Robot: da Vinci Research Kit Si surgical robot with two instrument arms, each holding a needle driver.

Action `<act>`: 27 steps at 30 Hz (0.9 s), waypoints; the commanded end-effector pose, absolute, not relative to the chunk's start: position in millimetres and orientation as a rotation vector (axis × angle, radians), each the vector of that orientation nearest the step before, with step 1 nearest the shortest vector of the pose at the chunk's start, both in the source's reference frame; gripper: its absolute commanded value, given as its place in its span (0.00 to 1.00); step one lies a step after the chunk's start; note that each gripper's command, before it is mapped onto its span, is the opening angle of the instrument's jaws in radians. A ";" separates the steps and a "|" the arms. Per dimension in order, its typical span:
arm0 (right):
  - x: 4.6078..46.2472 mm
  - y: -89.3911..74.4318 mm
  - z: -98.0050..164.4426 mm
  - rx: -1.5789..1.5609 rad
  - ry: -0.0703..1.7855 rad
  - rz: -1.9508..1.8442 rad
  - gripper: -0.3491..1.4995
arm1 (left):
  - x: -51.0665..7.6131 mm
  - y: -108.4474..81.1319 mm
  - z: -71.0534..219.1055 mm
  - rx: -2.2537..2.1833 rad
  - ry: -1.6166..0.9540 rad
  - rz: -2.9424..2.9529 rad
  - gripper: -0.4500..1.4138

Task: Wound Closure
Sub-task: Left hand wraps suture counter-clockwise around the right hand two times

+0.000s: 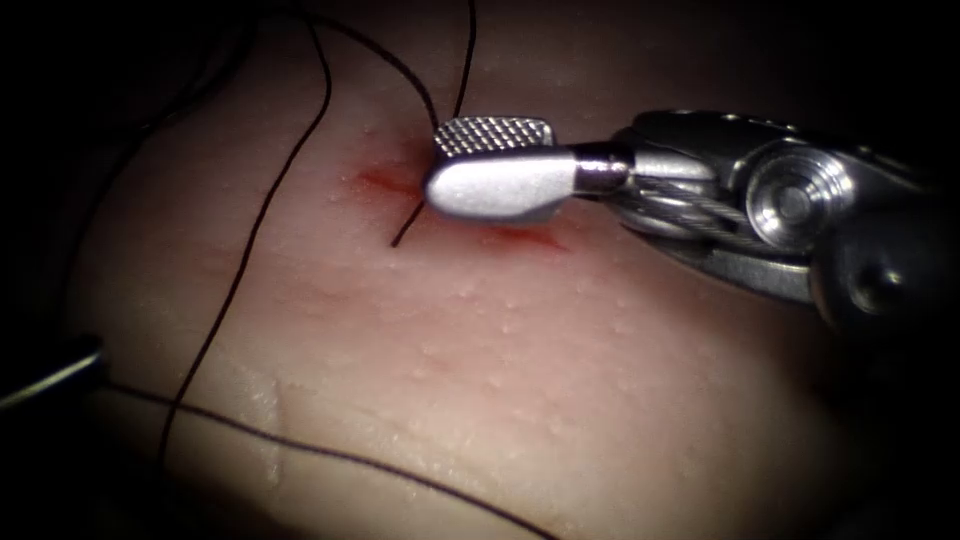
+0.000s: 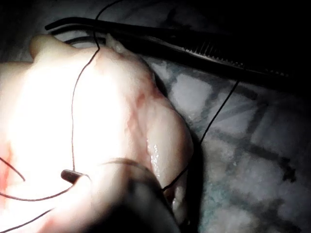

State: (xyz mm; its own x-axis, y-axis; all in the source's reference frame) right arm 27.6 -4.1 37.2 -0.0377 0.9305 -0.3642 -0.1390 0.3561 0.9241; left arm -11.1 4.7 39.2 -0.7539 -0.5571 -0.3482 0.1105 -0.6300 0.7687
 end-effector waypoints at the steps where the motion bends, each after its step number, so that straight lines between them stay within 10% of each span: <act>1: 27.9 -4.8 38.0 0.777 1.322 1.003 0.97 | -11.7 3.7 39.7 0.819 -1.068 -2.396 0.00; 9: 27.6 -4.9 38.4 0.653 1.368 0.878 0.98 | -11.6 3.4 39.7 0.822 -1.069 -2.393 0.00; 13: 26.7 -3.8 39.2 0.573 1.432 0.719 0.65 | -11.9 3.3 39.8 0.824 -1.072 -2.390 0.00; 15: 26.3 -3.0 39.7 0.565 1.438 0.712 0.26 | -11.9 3.3 39.9 0.826 -1.072 -2.388 0.00; 17: 26.1 -1.6 40.5 0.522 1.410 0.726 0.09 | -12.1 3.2 40.1 0.823 -1.075 -2.389 0.00; 27: 28.6 1.1 43.9 0.357 1.336 0.561 0.00 | -12.2 3.6 40.3 0.836 -1.073 -2.390 0.00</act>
State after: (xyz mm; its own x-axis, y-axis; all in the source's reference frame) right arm 28.4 1.3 43.8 0.1488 0.5415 -0.8274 -0.1536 0.8392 0.5216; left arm -11.7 4.8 40.0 -0.7480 -0.5599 -0.3562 0.1037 -0.6288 0.7706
